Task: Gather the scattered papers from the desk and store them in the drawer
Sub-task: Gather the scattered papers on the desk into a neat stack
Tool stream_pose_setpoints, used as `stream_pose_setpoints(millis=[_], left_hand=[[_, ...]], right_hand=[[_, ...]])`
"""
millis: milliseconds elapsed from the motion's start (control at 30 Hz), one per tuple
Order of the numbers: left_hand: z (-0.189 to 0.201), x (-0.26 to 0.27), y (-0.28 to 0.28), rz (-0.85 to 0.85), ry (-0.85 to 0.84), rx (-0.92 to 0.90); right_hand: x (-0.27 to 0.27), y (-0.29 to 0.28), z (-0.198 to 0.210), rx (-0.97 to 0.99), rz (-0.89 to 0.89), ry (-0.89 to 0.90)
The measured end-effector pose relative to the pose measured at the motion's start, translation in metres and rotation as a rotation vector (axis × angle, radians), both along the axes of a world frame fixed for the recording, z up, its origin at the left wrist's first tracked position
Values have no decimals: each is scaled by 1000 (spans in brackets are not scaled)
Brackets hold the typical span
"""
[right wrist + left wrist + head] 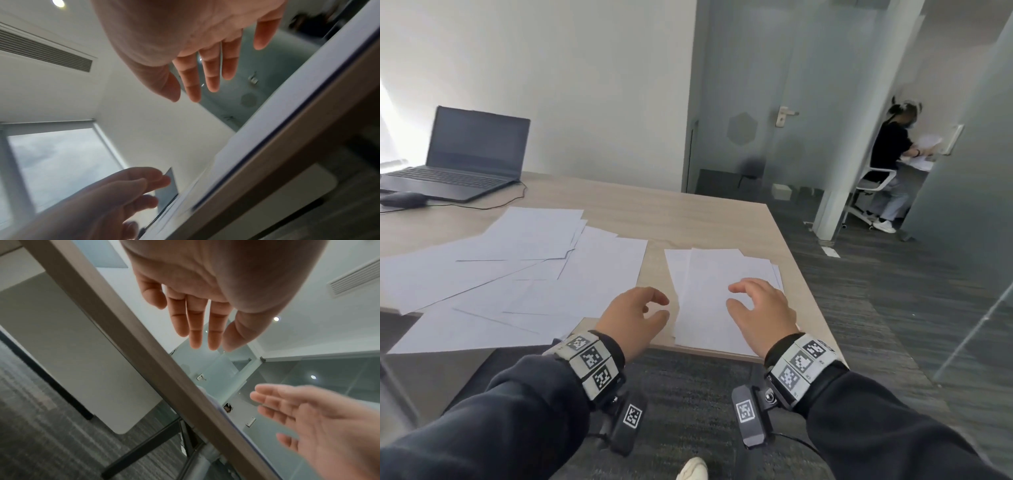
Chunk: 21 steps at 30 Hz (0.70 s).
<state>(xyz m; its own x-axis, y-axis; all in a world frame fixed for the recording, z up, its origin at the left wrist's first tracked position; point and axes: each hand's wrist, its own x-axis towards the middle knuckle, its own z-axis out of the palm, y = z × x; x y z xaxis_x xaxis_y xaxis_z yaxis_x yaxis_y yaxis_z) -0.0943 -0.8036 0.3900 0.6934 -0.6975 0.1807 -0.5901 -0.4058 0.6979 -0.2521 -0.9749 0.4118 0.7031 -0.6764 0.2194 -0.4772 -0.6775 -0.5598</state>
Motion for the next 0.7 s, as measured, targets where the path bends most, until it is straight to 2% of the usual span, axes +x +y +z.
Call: stream_pose_setpoints(millis=[133,267,433,600,700], left_hand=[[-8,24,49,35,-123,34],[-12,47,98,121,-240,115],[-23,77,157,250,-255,283],[-30,105,202,375,-259,419],[-32,113,212,394,-266,450]], right_hand=[[33,39,-1,1,170,-11],[63,79,-11,-36,330,66],[97,123,-22,-109,480,185],[129,137,-34,-203,438,371],[136,139,-40,-228,395,398]])
